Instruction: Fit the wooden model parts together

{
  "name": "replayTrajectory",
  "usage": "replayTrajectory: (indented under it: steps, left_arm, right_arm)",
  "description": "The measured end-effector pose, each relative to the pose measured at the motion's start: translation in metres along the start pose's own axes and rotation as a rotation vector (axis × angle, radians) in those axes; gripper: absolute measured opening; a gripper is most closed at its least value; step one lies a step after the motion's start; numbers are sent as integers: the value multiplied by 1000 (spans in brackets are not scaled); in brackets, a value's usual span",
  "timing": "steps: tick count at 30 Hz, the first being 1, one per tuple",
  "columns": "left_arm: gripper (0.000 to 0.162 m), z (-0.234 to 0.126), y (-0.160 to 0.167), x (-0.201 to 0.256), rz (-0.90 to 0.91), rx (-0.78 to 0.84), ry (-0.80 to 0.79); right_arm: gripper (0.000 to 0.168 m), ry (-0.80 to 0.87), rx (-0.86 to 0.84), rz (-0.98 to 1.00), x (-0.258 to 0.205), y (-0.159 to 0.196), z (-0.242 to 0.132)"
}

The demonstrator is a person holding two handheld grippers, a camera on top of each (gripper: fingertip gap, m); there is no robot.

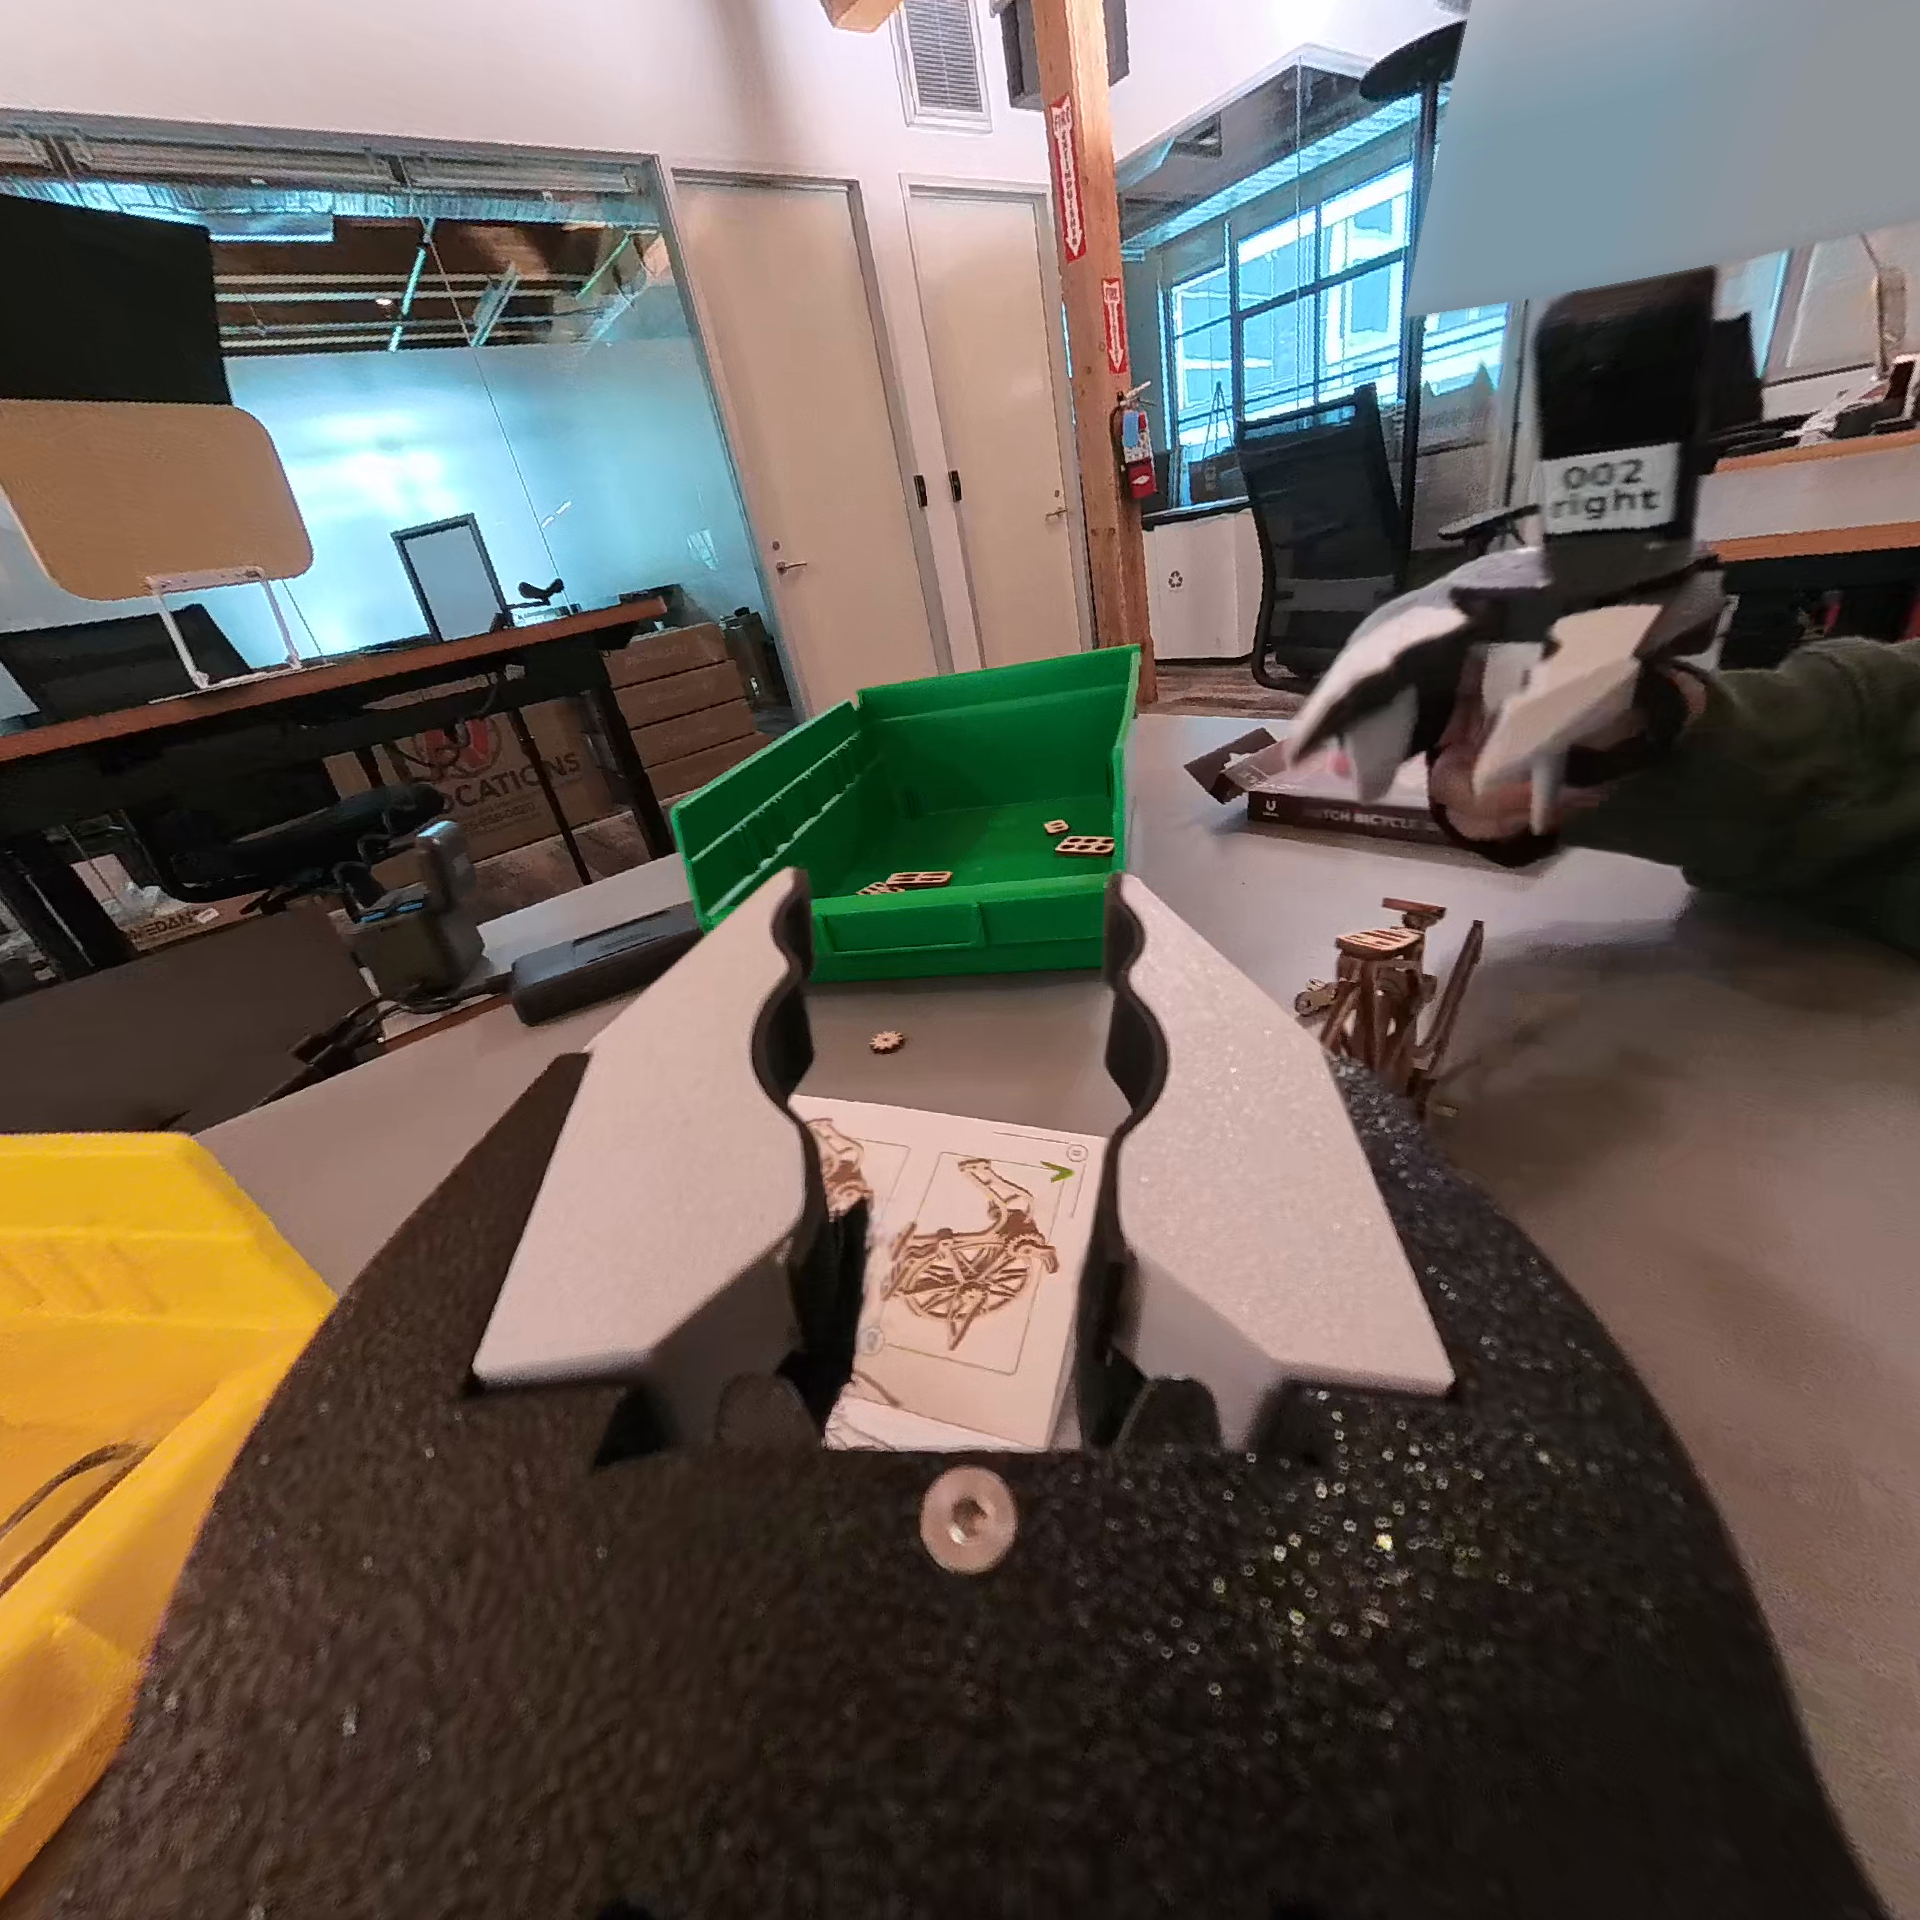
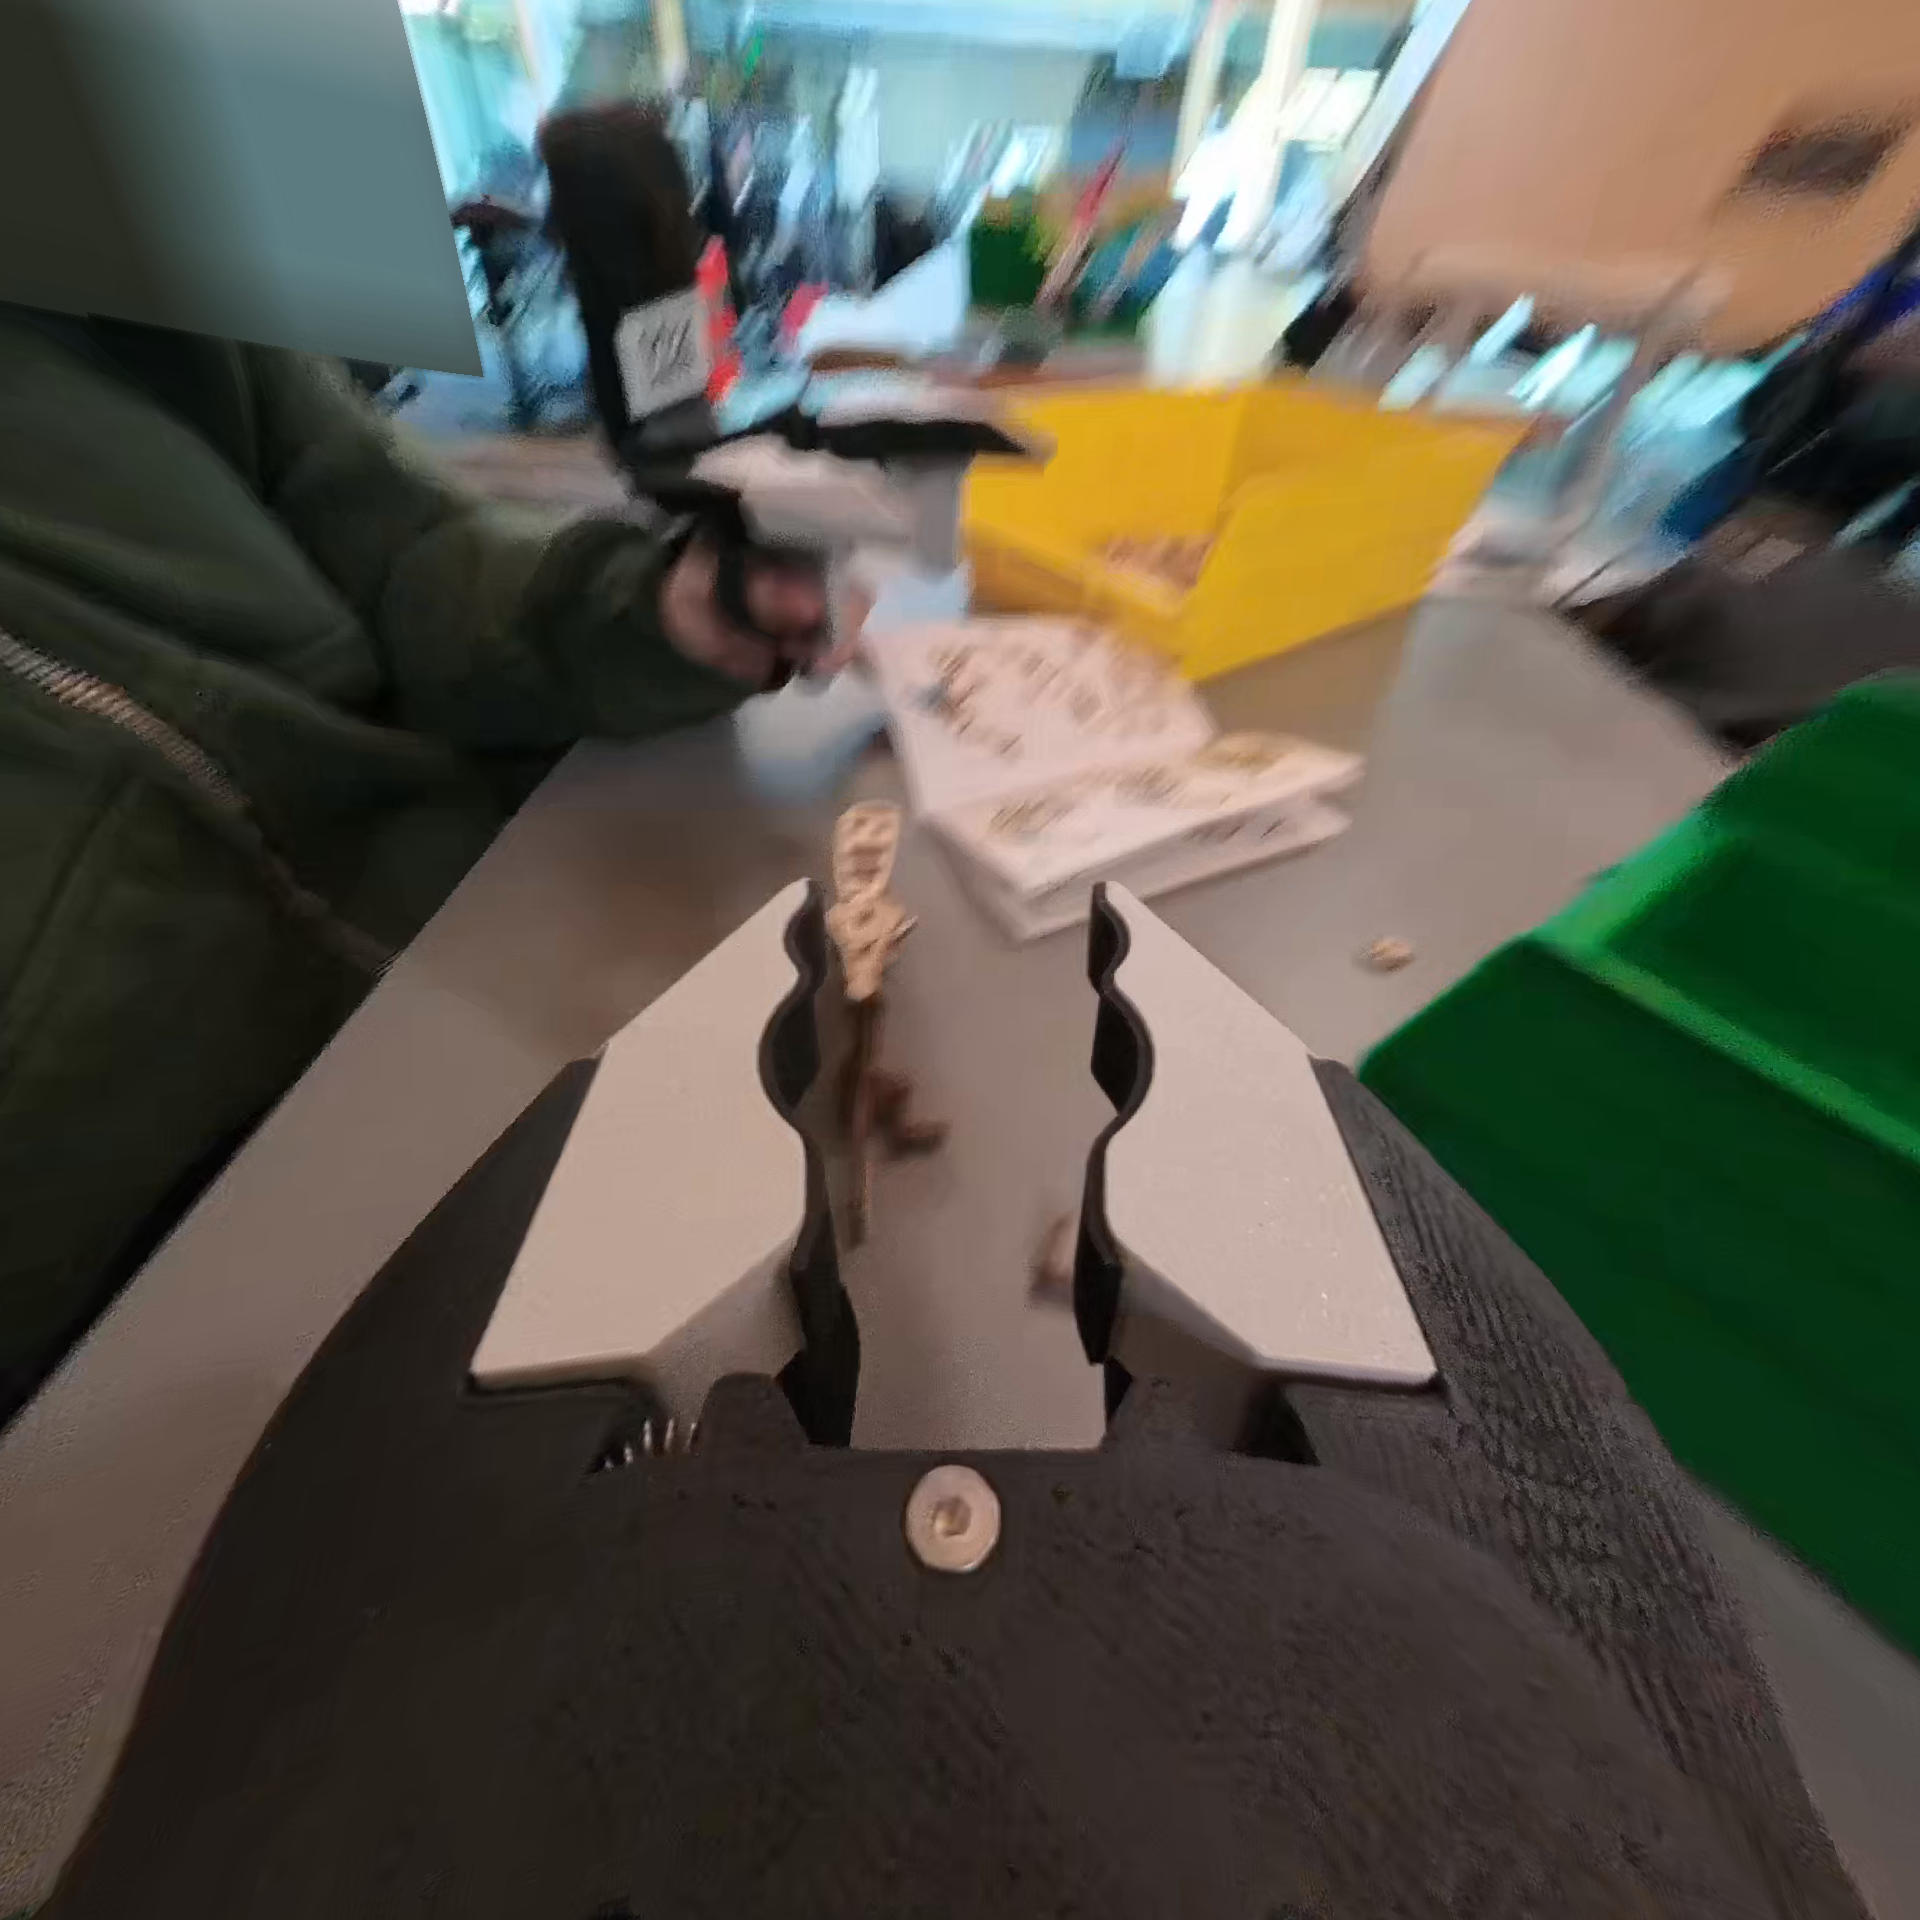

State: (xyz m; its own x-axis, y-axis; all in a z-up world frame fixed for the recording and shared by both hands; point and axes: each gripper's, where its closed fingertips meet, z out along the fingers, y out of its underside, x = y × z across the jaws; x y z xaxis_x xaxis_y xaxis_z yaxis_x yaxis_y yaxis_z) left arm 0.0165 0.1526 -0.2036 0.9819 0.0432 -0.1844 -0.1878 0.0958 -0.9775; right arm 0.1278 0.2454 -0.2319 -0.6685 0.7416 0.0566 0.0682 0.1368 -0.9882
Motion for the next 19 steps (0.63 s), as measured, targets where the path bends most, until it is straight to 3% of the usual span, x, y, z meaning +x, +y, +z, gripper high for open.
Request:
replayTrajectory:
  steps: [2,4,6,11,16,19]
  left_arm:
    - [53,-2,-2,-4,3,6,-13]
    - [43,-5,-4,-1,1,-4,14]
    - [42,-7,-6,1,27,-27,22]
    - [39,-16,-9,10,164,-127,38]
    - [39,-21,53,38,157,-531,224]
    - [39,-25,79,38,175,-660,240]
  right_arm:
    - [63,299,232,-101,37,-31,-24]
    - [63,562,435,-193,57,-51,-60]
    - [61,715,480,-260,66,-54,-80]
    - [62,751,395,-314,68,-47,-72]
    - [61,749,318,-352,69,-39,-61]
    - [59,743,305,-346,70,-36,-59]
